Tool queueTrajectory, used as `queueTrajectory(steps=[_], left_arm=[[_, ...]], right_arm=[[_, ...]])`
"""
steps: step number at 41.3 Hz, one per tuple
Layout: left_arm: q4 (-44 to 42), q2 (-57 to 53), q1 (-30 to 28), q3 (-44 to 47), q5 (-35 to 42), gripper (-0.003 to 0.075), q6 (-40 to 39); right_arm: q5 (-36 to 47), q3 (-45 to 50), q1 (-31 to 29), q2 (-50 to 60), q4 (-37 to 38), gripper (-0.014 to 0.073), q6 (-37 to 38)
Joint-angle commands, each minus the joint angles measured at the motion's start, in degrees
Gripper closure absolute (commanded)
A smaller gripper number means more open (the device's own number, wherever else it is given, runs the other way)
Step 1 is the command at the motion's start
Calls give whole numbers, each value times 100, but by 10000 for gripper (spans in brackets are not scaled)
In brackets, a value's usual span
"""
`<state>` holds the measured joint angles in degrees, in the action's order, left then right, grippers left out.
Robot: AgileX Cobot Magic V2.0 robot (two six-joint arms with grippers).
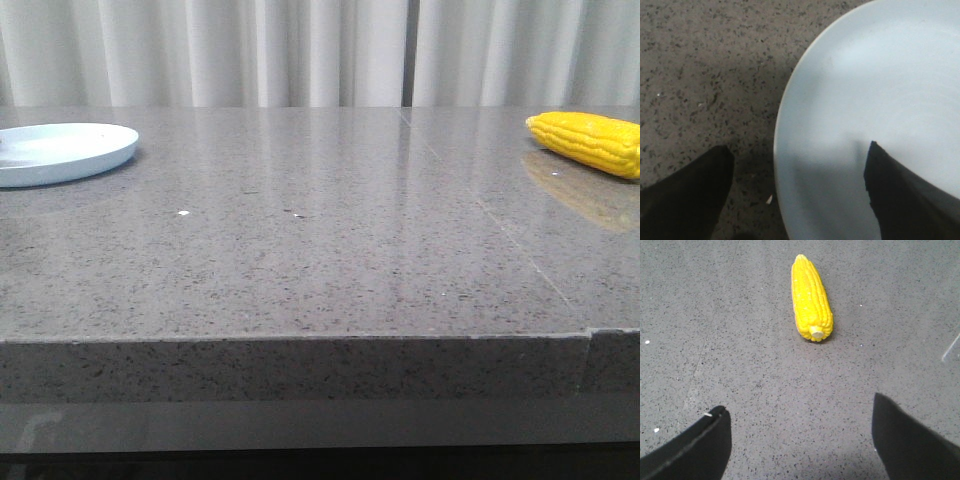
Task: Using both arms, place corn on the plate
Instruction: 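Lower the left gripper to the rim of the white plate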
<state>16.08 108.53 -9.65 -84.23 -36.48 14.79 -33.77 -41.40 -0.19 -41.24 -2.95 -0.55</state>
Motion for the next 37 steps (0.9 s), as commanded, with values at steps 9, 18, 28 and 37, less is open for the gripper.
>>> queueTrajectory(steps=[9,18,28,37], left_arm=[[144,-37,-17,-365,179,298,-7],[144,-37,-17,-365,150,654,-7],[290,-227,-17,-387,33,740,-7],[384,-830,150,-387,-77,740,-7]], right_arm=[[395,-194,-30,-14,51,-8,-60],[395,-194,-30,-14,51,-8,-60],[395,-194,-30,-14,51,-8,-60],[395,-194,-30,-14,51,-8,-60]])
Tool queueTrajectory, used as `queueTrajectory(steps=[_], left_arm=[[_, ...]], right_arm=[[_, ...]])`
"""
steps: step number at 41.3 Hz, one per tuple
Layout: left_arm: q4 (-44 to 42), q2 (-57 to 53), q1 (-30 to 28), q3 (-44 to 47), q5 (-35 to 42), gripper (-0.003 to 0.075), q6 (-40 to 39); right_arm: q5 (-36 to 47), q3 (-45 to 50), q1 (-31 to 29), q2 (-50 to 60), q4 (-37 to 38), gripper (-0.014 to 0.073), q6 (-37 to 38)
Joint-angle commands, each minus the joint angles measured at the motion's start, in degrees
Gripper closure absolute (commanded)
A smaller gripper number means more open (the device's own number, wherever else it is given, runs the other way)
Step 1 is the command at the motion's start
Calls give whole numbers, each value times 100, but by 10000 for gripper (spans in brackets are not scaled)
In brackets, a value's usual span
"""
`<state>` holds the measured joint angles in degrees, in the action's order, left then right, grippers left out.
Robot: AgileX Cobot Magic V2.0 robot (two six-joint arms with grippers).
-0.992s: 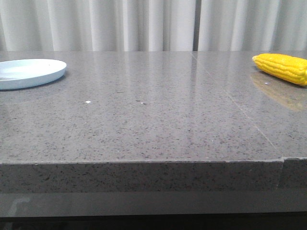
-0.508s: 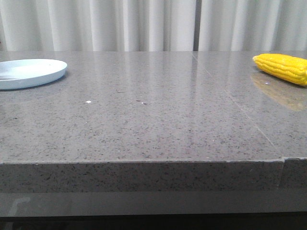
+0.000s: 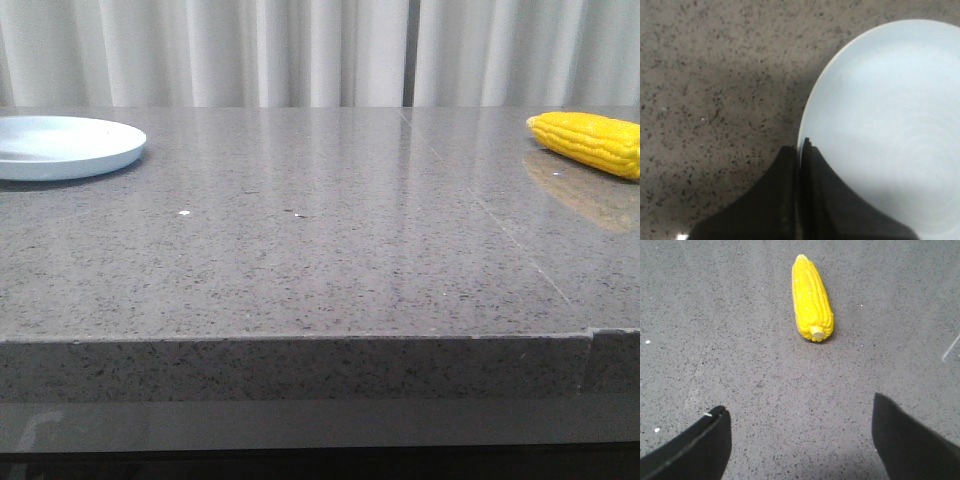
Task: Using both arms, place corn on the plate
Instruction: 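Lower the left gripper to the rim of the white plate, then grip the plate rim with the left gripper and drag it toward the table center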
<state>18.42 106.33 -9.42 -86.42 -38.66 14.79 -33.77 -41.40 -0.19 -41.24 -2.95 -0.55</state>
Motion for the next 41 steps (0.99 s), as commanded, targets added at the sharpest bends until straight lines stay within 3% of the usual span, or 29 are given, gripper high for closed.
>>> queueTrajectory(steps=[1,12,29,41], left_arm=[[150,-696,180,-168,126,740,-7],[173,-1170,1036,-168,-160,740,-7],[357,-822,2529,-158,-104,741,-7],[944,-285,2834,-146,288,740,-7]], right_arm=[[395,-194,-30,-14,51,-8,-60],[395,-194,-30,-14,51,-8,-60],[395,-194,-30,-14,51,-8,-60],[395,-194,-30,-14,51,-8,-60]])
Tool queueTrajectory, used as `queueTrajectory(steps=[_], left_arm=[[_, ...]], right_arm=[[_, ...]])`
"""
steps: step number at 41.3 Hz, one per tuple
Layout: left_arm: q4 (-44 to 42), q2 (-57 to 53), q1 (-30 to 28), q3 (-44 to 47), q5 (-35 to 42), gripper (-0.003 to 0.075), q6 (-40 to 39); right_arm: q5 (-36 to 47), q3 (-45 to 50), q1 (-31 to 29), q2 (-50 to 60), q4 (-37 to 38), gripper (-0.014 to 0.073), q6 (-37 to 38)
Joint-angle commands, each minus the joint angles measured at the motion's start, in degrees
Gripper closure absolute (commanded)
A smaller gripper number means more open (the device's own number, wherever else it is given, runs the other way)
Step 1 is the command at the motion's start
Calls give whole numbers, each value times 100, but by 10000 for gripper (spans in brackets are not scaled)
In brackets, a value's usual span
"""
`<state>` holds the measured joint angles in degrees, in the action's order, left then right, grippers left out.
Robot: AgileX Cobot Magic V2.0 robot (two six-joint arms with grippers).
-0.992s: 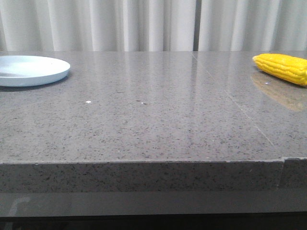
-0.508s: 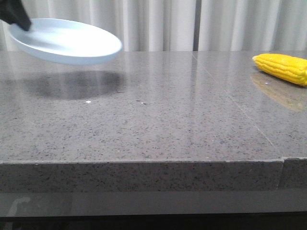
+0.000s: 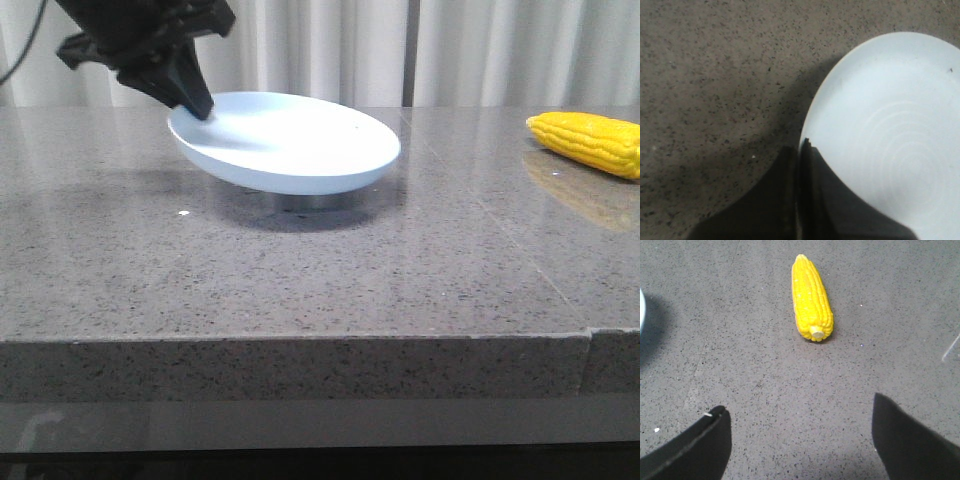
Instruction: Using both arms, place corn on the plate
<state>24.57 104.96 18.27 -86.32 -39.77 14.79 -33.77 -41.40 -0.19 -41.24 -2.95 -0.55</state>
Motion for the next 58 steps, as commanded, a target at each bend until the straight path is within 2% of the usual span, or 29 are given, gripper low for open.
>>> queueTrajectory(steps=[1,8,11,15,20,22,24,30,40,50,58], left_arm=[[360,-110,65,-156,413,740,-7],[385,125,65,-156,426,737,-7],[359,168,65,-156,415,703,-7],[317,190,65,-156,344,580,-7],[161,165,53,-167,265,357,-7],[36,111,53,-167,250,299,-7],[-113,2,53,-167,212,276,-7],[-435,-498,104,-167,-29,279,-7],[-1483,-1676,506,56,-615,279,-18],[-2181,-3176,550,1082,-645,279,-881],[-2154,-4462,550,2085,-607,279,-1161]], right_arm=[[395,-194,-30,-14,51,-8,-60],[395,-194,-30,-14,51,-8,-60],[395,-194,-30,-14,51,-8,-60],[395,-194,-30,-14,51,-8,-60],[395,-194,-30,-14,51,-8,-60],[395,-194,-30,-14,51,-8,-60],[395,-194,-30,-14,51,-8,-60],[395,-194,-30,-14,51,-8,-60],[395,-194,-30,-14,51,-8,-60],[395,-194,-30,-14,51,-8,-60],[395,-194,-30,-14,51,-8,-60]])
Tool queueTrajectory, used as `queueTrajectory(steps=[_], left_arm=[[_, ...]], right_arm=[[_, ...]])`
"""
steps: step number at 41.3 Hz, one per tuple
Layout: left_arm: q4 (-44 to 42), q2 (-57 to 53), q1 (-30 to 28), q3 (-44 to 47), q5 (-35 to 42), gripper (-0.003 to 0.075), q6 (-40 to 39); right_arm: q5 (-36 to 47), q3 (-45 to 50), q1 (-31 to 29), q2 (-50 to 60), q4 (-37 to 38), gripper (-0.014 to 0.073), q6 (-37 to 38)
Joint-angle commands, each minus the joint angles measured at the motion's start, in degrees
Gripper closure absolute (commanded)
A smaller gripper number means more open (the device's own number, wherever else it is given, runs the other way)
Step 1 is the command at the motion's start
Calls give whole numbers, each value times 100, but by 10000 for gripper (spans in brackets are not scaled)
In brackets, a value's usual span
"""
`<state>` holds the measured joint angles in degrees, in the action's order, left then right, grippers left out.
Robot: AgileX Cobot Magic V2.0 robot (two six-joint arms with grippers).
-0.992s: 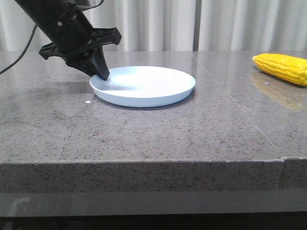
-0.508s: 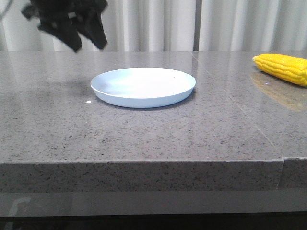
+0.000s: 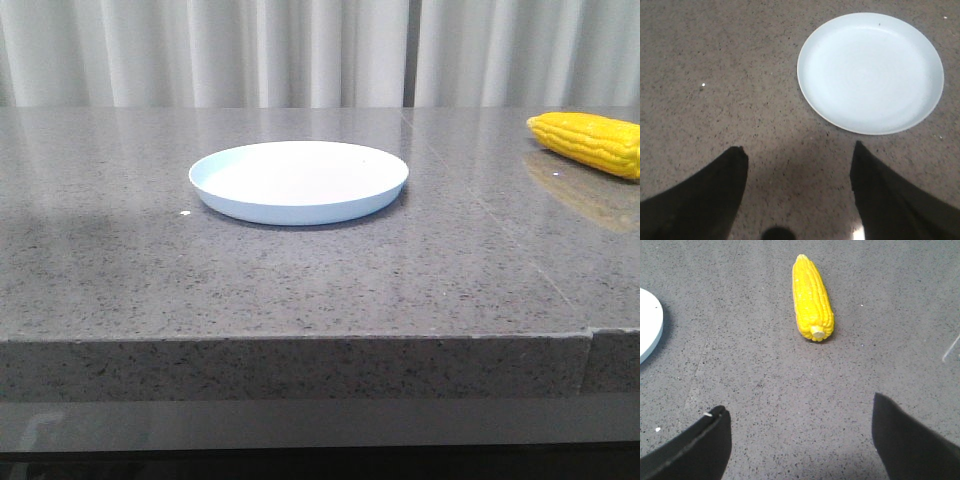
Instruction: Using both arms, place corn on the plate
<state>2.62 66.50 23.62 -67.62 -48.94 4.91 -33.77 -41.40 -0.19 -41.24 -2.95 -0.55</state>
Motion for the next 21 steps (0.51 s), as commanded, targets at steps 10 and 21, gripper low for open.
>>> queueTrajectory(steps=[10,21], left_arm=[[42,-2157,15,1238,285,279,-377],[42,-3155,15,1715,247,279,-377]], right_arm=[[405,-194,-30,-14,51,-8,-60],[436,-194,-30,-14,44,-8,-60]])
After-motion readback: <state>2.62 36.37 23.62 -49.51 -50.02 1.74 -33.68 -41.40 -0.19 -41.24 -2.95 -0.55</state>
